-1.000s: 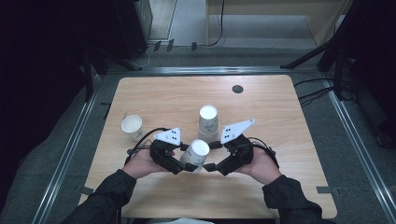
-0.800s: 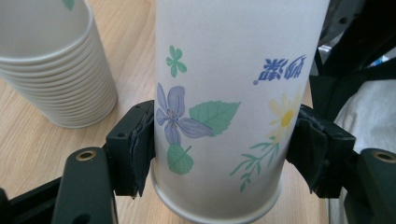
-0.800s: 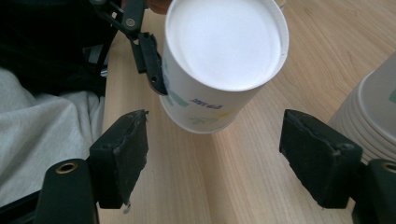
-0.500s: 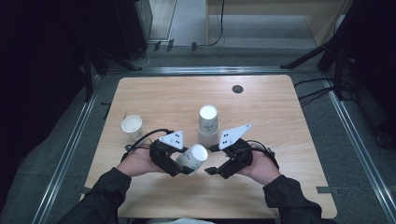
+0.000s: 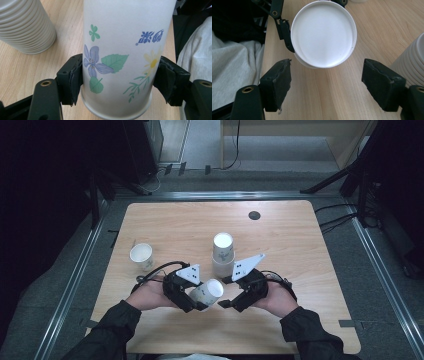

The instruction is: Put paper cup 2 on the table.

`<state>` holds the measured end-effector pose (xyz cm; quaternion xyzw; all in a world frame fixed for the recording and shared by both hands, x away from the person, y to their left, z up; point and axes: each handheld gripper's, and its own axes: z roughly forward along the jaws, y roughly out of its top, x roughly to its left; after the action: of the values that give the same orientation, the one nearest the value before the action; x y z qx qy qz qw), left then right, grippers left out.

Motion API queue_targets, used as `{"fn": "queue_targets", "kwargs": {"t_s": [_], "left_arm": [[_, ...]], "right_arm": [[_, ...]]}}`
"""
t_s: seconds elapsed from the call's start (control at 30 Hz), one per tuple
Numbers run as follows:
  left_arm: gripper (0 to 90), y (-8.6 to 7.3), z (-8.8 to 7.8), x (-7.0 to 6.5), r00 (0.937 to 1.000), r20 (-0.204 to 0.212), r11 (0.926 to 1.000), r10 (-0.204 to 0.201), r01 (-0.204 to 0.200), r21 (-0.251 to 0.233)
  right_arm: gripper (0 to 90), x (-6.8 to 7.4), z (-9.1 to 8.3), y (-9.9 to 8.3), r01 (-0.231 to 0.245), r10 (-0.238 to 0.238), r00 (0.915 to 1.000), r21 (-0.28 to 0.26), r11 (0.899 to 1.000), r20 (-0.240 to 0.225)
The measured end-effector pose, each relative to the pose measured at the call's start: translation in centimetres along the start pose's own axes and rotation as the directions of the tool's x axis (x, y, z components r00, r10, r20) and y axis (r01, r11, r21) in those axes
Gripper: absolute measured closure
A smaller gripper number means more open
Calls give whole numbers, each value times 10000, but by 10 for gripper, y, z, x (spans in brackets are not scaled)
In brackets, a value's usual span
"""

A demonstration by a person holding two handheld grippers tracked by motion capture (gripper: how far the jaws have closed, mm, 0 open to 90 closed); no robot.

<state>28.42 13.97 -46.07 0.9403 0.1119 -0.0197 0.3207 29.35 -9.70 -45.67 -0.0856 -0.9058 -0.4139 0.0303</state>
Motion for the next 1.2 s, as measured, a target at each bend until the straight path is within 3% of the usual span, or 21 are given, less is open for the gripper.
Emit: {"fn": "queue_targets", "kwargs": {"t_s": [0.57, 0.97, 1.2], "left_arm": [[293, 4, 4, 2, 9999, 115, 9992, 61, -66, 390], [291, 6, 16, -6, 9985, 298, 9926, 463, -493, 1109], [291, 7, 18, -9, 9975, 344, 9903, 610, -648, 1226]], "right_arm": [[240, 0, 5, -1, 68, -69, 10000, 160, 9998, 21], [240, 6, 20, 2, 348, -331, 9988, 477, 9983, -359], [279, 8, 29, 4, 547, -514, 9974, 663, 9963, -503]]}}
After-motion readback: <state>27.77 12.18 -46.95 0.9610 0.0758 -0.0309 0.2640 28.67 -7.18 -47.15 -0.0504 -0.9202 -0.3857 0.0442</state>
